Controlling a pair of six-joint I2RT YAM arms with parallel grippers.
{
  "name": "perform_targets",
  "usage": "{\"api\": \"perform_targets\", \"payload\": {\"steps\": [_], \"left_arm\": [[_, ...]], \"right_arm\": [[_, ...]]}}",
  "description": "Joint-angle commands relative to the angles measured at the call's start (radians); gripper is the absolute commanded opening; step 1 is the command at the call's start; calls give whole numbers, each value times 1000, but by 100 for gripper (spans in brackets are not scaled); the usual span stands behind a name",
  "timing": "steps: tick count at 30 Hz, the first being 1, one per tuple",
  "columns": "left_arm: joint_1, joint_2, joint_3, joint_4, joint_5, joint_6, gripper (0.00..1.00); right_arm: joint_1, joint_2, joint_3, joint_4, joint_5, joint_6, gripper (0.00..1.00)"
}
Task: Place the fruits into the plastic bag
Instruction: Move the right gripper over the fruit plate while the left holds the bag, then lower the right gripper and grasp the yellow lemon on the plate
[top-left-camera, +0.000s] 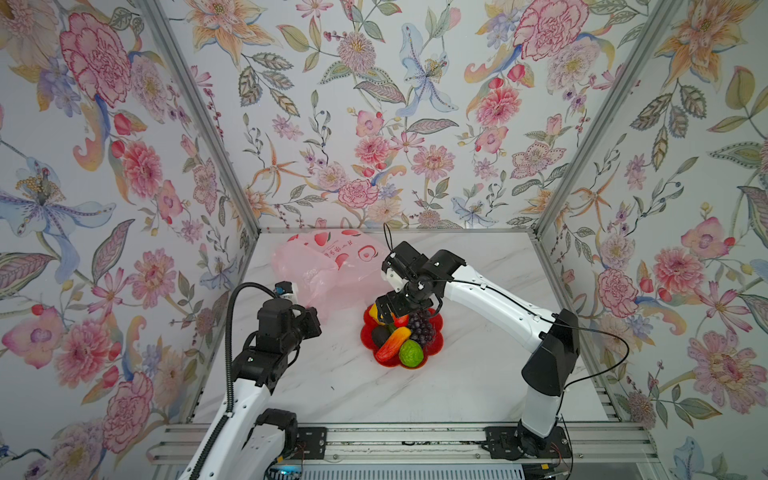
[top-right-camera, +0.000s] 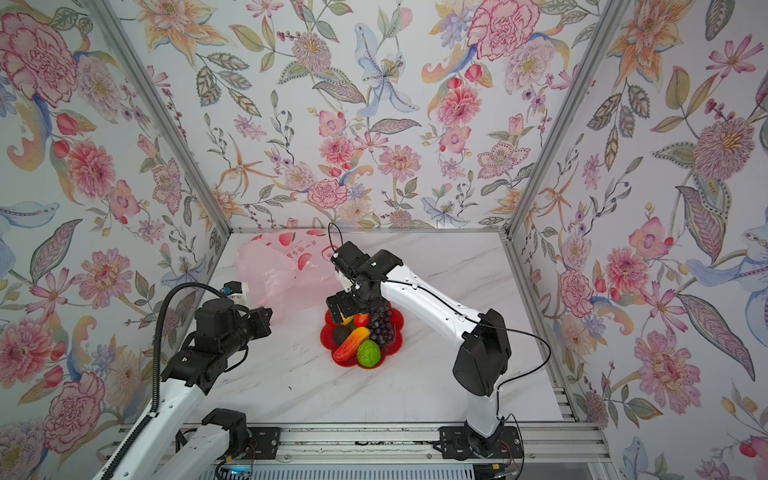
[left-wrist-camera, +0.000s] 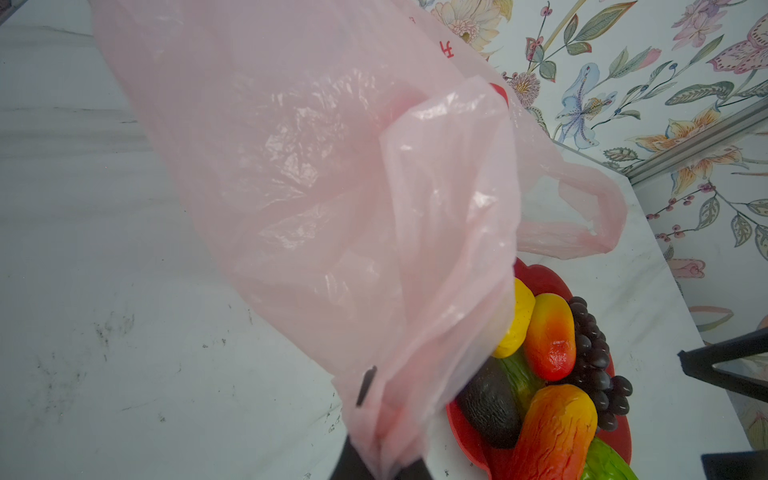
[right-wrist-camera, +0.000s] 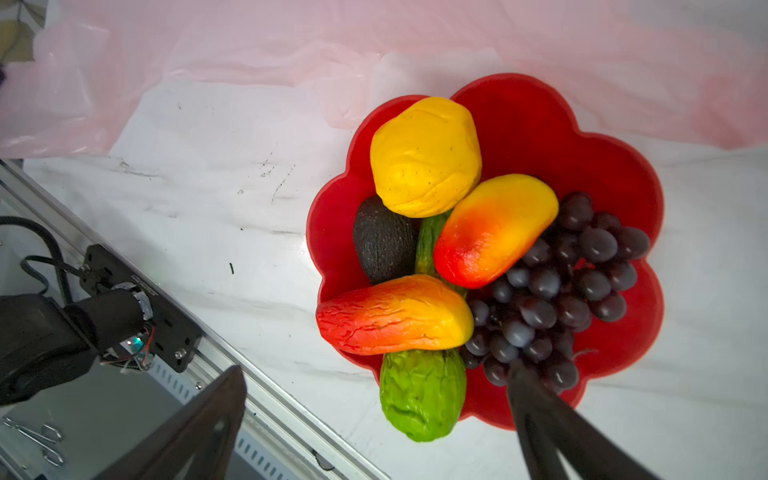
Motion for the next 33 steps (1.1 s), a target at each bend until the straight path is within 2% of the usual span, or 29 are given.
{"api": "perform_targets", "payload": {"steps": [1, 8, 11, 33], "left_arm": [[-9, 5, 7, -8, 15, 15, 0], [-9, 11, 13, -10, 22, 11, 0], [-7, 11, 21, -18, 19, 17, 0], [-9, 45, 29, 2, 21, 16, 0]], "right_arm": [[7, 70, 75, -59, 28, -149, 99], [6, 252, 274, -164, 119, -245, 99], [-2, 303, 324, -178, 124, -270, 99], [-33, 473, 422, -178, 89, -305, 99]]}}
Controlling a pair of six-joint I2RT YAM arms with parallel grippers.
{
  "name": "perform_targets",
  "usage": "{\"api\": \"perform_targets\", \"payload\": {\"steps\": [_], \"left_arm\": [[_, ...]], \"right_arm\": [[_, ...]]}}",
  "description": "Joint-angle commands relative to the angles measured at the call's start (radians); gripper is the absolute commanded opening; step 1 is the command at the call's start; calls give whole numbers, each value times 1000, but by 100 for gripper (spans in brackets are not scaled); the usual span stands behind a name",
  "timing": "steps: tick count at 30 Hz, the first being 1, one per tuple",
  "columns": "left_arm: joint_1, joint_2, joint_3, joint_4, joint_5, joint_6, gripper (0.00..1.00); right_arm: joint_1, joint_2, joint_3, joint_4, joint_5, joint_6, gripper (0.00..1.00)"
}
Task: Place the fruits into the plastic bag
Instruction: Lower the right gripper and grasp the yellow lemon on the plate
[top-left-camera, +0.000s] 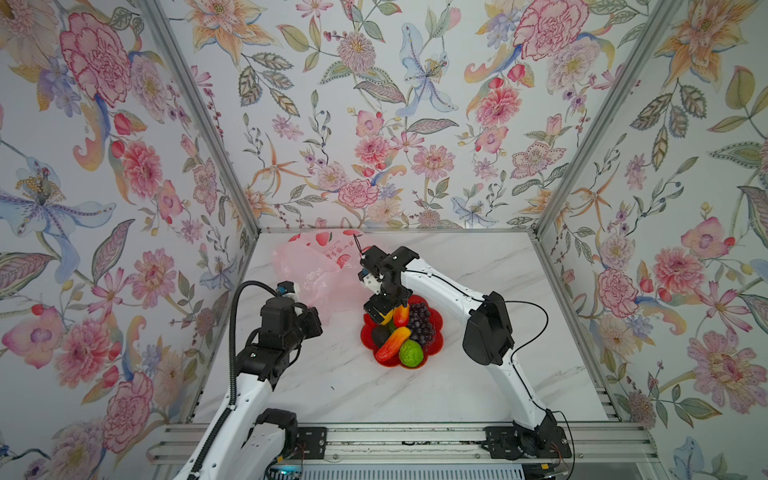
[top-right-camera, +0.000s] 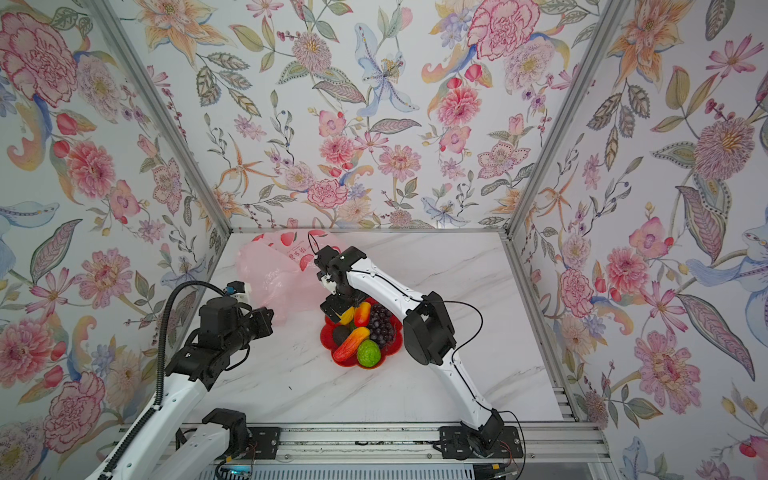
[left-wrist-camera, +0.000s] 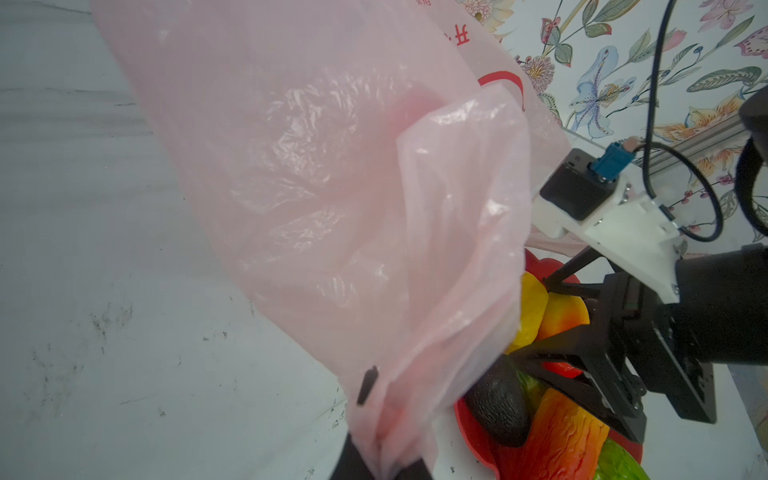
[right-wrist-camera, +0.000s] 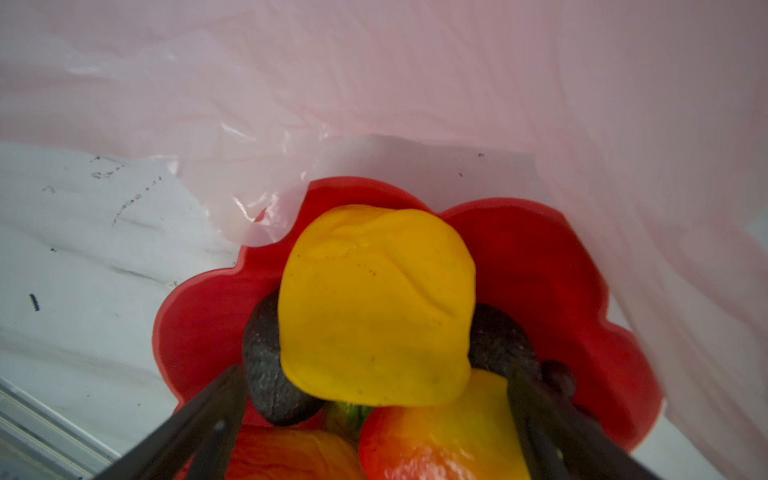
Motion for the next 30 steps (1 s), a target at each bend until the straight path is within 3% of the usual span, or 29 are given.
{"api": "perform_targets", "payload": {"steps": [1, 10, 18, 30], "left_arm": [[-8, 6, 28, 2, 20, 16, 0], [-8, 21, 32, 9, 25, 21, 0], [-9, 25, 27, 16, 29, 18, 0], [-8, 10, 22, 6, 27, 7, 0]], "right_arm": [[-6, 27, 30, -24, -10, -16, 99], [-10, 65, 49, -22, -1, -6, 98], [-9, 80, 69, -23, -11, 4, 85], [-6, 92, 76, -24, -17, 10, 73]]}}
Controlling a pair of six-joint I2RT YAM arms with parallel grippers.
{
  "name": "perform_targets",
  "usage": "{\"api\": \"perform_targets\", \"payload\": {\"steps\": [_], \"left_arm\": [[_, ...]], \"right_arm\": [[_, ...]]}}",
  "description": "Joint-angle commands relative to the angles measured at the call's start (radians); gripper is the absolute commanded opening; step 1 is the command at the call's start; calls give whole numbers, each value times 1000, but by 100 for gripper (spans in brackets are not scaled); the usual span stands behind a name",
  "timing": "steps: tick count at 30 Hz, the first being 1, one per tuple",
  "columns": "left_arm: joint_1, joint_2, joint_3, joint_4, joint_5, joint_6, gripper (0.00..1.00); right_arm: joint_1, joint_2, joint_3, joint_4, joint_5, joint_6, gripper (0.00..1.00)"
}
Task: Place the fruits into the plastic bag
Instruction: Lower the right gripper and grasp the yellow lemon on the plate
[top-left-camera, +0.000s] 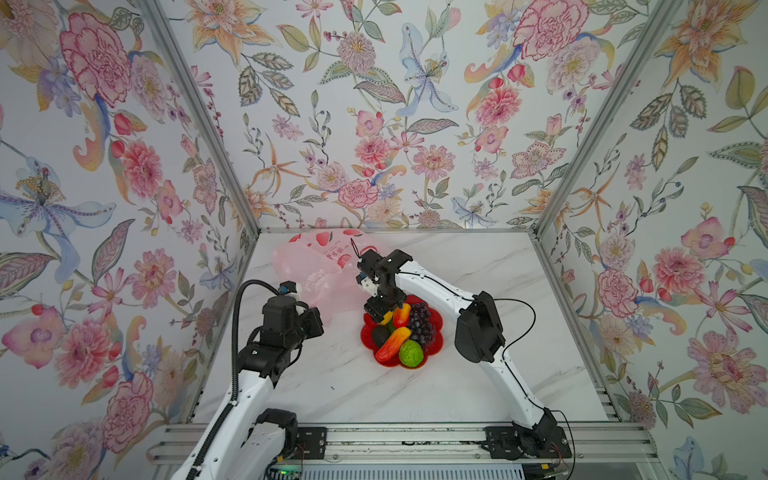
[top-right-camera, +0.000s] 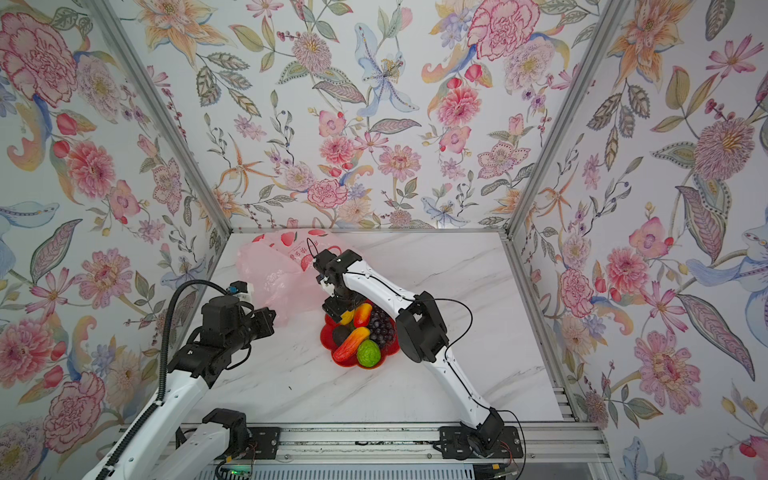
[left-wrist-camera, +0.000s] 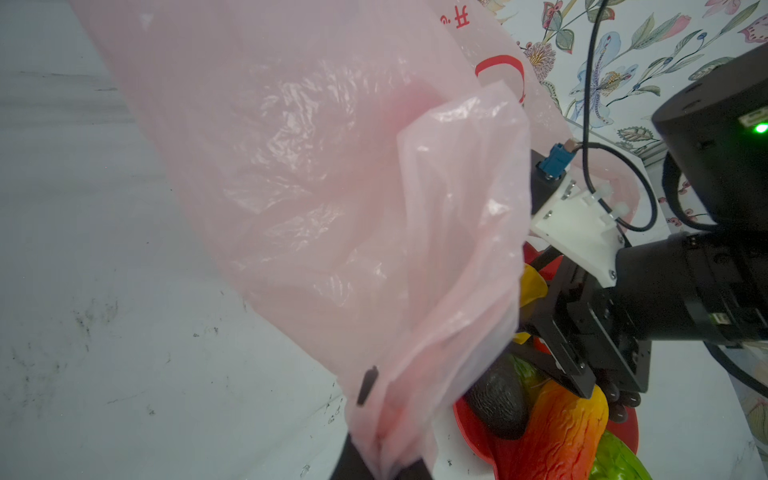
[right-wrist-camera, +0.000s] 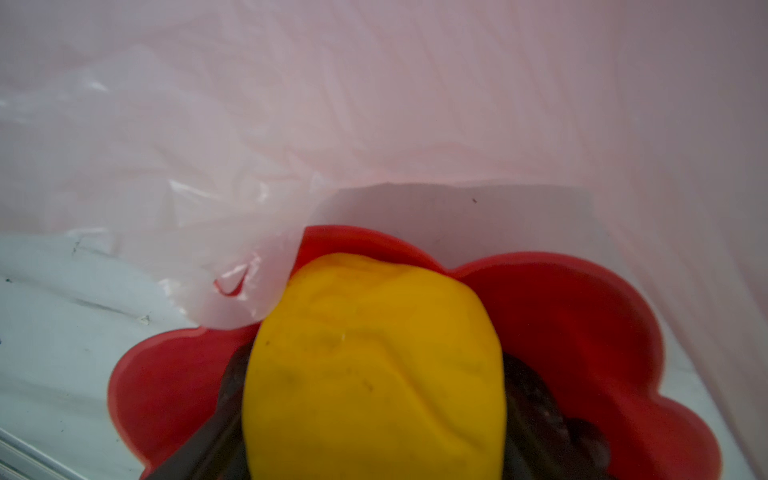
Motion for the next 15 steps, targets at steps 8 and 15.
{"api": "perform_targets", "payload": {"steps": [8, 15], "left_arm": [[-9, -33, 12, 2, -4, -9, 0], [-8, -43, 4, 4, -11, -21, 0]], "right_arm": [[0, -11, 31, -10, -8, 10, 58], [-1, -43, 29, -6, -18, 20, 54]]}}
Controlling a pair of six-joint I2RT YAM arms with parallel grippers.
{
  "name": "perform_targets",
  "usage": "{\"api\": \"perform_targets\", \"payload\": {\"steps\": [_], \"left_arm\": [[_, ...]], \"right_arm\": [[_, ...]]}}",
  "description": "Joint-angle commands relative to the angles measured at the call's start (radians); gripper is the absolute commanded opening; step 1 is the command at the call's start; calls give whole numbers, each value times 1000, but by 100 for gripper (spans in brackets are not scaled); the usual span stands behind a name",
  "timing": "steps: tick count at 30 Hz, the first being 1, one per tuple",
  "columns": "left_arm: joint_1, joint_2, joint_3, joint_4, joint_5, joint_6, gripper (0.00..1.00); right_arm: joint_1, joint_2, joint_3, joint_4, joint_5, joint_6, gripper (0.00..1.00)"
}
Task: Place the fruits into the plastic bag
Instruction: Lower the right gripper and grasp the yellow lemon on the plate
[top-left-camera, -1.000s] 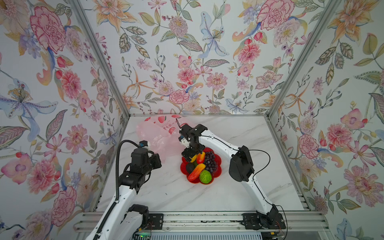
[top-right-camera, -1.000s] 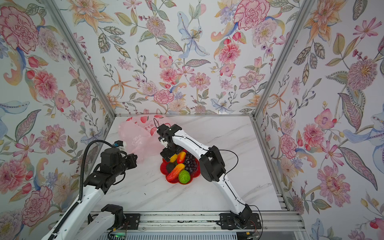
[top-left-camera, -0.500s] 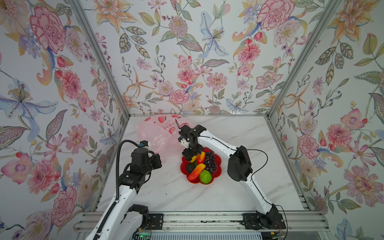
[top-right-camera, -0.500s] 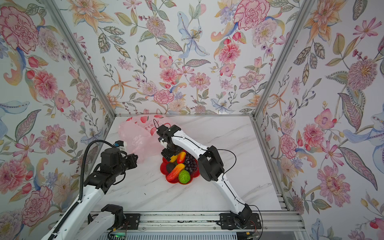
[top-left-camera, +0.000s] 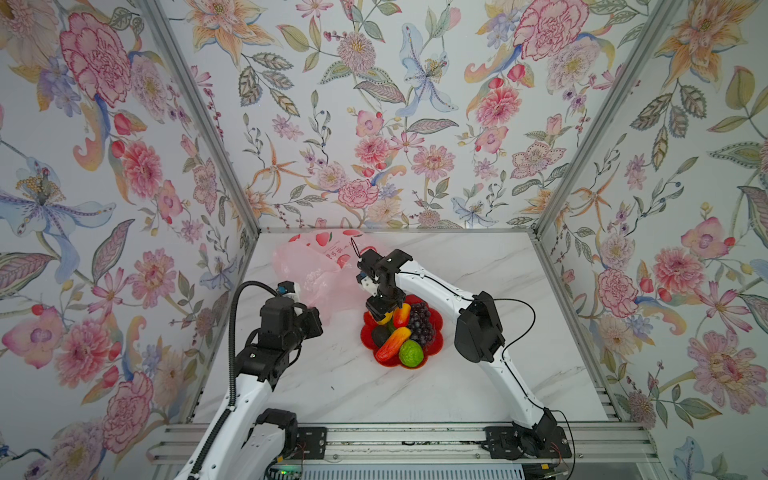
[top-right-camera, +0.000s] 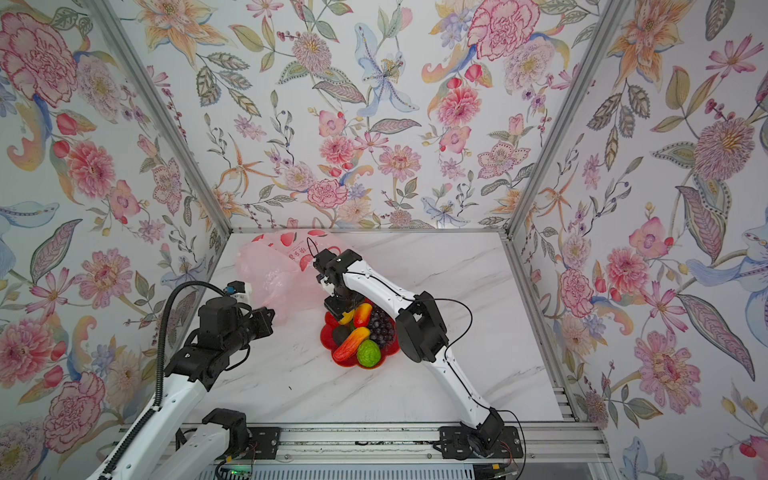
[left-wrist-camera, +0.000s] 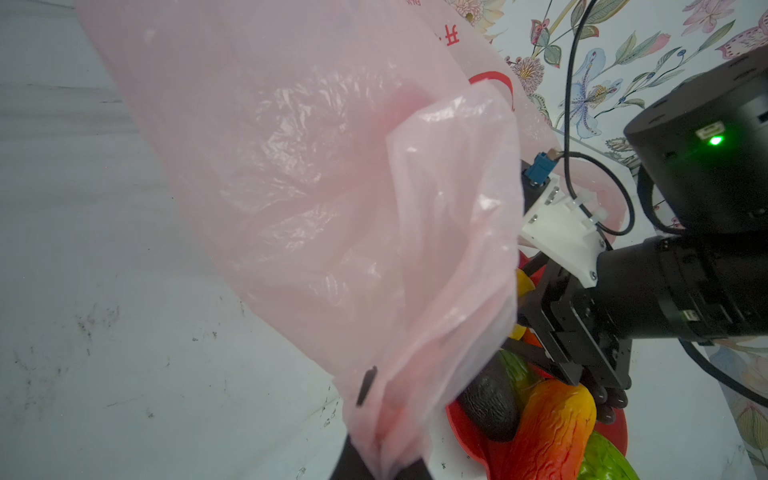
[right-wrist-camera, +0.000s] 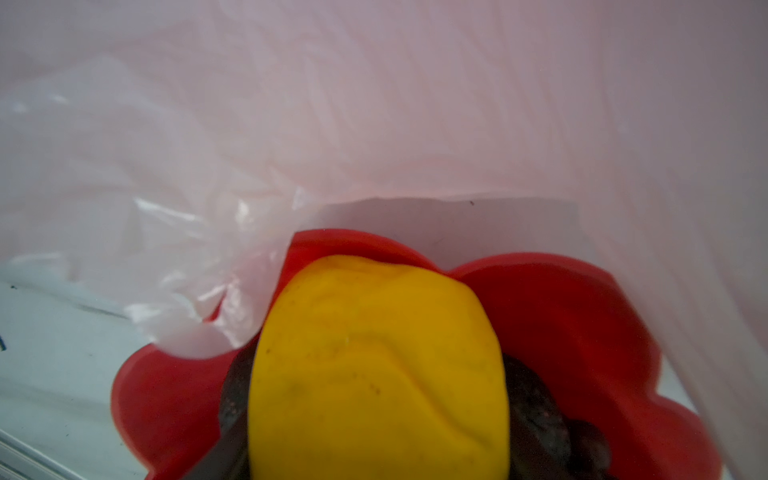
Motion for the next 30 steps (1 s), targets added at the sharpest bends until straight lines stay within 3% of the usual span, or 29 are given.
{"api": "perform_targets", "payload": {"steps": [1, 9, 23, 26, 30], "left_arm": [[-9, -10, 3, 8, -9, -13, 0], [-8, -9, -4, 23, -6, -29, 0], [-8, 1, 4, 30, -2, -25, 0], [-10, 2, 6, 33, 1, -25, 0], [-9, 5, 6, 44, 8, -33, 0]], "right_arm": [[-5, -51, 21, -2, -25, 16, 54], [-44, -133, -7, 34, -149, 72, 51], [-122, -367, -223, 180, -381, 219, 48], [-131, -416, -263, 241, -438, 318, 47], [-137, -479, -388, 392, -506, 574, 47]]}}
